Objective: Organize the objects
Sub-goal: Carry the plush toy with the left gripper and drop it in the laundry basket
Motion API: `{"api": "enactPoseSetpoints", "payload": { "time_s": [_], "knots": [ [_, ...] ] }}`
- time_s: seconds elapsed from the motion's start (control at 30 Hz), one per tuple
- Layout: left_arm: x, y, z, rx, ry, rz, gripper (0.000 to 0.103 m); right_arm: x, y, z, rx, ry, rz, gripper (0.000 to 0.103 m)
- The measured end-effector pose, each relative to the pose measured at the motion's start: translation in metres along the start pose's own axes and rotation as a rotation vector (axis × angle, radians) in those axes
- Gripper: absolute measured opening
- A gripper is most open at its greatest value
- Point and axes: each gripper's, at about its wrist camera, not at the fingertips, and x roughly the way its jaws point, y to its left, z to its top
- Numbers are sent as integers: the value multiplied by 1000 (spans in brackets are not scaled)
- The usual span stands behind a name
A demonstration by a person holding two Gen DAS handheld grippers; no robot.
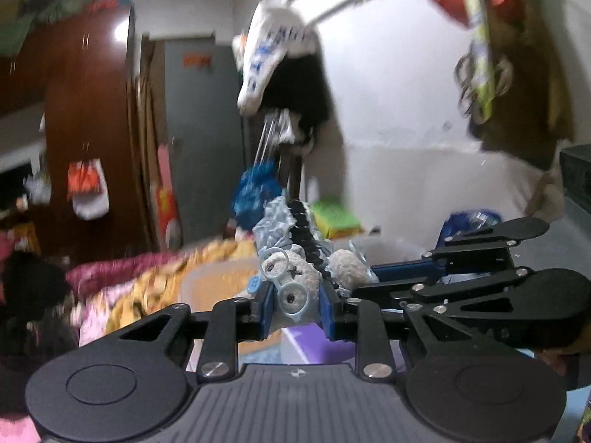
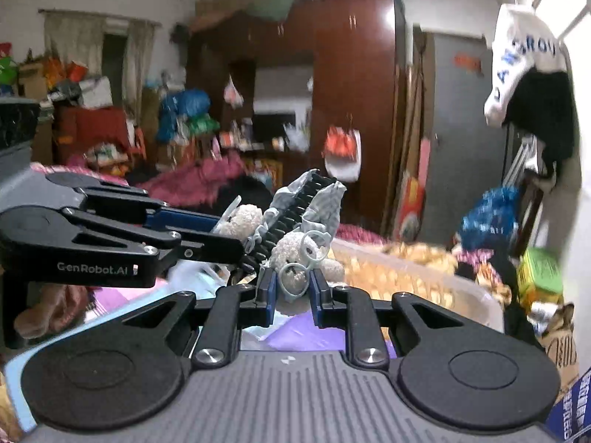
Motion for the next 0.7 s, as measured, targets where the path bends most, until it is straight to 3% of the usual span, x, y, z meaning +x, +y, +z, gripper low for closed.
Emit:
{"api": "enactPoseSetpoints", "payload": {
  "time_s": [0.23,0.43,0.53,0.57,0.6,0.63,0.7],
  "knots": [
    [41,9,1,-95,140,47,30,31,-6,-6,36,142,-37,21],
    [43,25,-12,-137,195,65,33,40,-16,-6,57,230,-51,24],
    [37,26,-14,-148,160,61,48,37,-22,-7,79,218,-62,30],
    [32,27,-14,-154,135,70,60,34,-25,-8,90,207,-64,33],
    [25,28,-15,-161,104,83,70,30,-27,-7,93,196,-71,43],
    [16,28,-15,-160,71,88,73,23,-28,-5,93,180,-84,50],
    [-7,21,-17,-131,3,76,81,3,-33,-4,97,114,-118,86]
  ]
}}
